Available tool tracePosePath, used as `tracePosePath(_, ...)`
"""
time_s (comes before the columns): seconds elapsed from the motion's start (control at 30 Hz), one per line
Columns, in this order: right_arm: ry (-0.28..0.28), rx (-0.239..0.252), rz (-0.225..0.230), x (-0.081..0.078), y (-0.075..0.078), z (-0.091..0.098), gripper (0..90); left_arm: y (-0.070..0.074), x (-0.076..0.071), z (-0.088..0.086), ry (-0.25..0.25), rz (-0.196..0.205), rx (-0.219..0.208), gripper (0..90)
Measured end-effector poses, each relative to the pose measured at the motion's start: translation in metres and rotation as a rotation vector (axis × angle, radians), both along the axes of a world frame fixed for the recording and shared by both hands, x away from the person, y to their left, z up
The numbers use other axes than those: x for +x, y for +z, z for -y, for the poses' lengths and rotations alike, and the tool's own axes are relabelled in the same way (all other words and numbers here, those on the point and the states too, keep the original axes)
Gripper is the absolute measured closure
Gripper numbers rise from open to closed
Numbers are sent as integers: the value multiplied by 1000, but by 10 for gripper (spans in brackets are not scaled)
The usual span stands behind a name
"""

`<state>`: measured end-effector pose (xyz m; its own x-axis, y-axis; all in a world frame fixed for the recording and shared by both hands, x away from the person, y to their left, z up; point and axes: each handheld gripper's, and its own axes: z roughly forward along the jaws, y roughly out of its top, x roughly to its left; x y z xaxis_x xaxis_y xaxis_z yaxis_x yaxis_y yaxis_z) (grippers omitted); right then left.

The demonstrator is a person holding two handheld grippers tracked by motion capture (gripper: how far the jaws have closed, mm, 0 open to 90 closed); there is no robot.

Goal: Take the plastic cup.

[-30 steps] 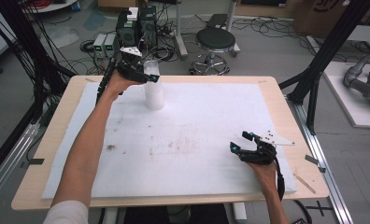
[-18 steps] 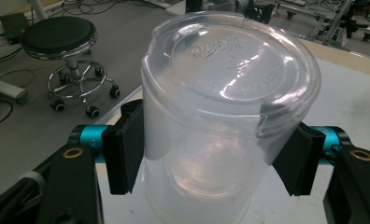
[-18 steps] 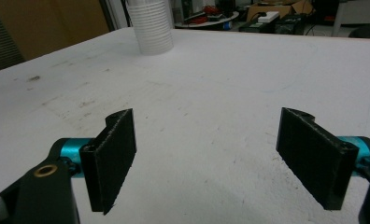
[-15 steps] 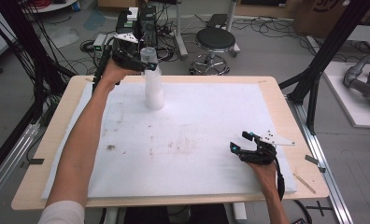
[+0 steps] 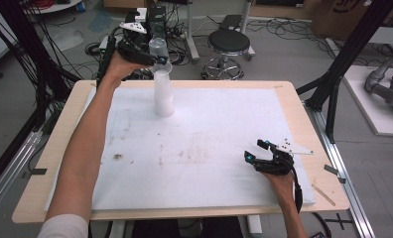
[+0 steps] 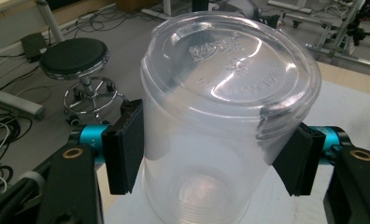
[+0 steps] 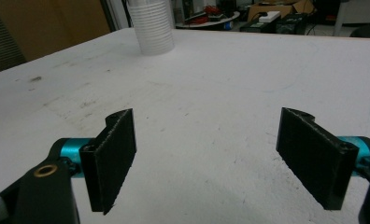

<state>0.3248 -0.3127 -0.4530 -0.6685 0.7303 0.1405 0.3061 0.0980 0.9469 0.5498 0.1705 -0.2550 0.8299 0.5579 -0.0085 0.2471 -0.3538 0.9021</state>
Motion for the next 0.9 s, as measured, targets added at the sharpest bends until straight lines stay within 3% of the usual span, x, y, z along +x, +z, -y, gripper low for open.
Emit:
tracePosePath(0.1, 1, 2, -6, -1, 0, 0, 197, 0, -1, -2, 3, -20, 13, 337)
tracePosePath(0.3, 0, 1, -3, 0, 0, 0, 197, 5, -4, -4, -2, -8, -3, 338)
tracePosePath(0.5, 2, 1, -6, 0, 0, 0, 197, 13, -15, -5, -23, -25, 14, 336)
tracePosePath(0.63, 4, 3, -15, 0, 0, 0, 197, 23, -30, -5, -61, -19, 17, 335)
tracePosePath(0.73, 7, 5, -15, 1, 0, 0, 197, 30, -49, -7, -93, 2, -12, 338)
tracePosePath(0.9, 13, 3, -8, 0, 0, 1, 197, 29, -70, -8, -121, -5, -9, 341)
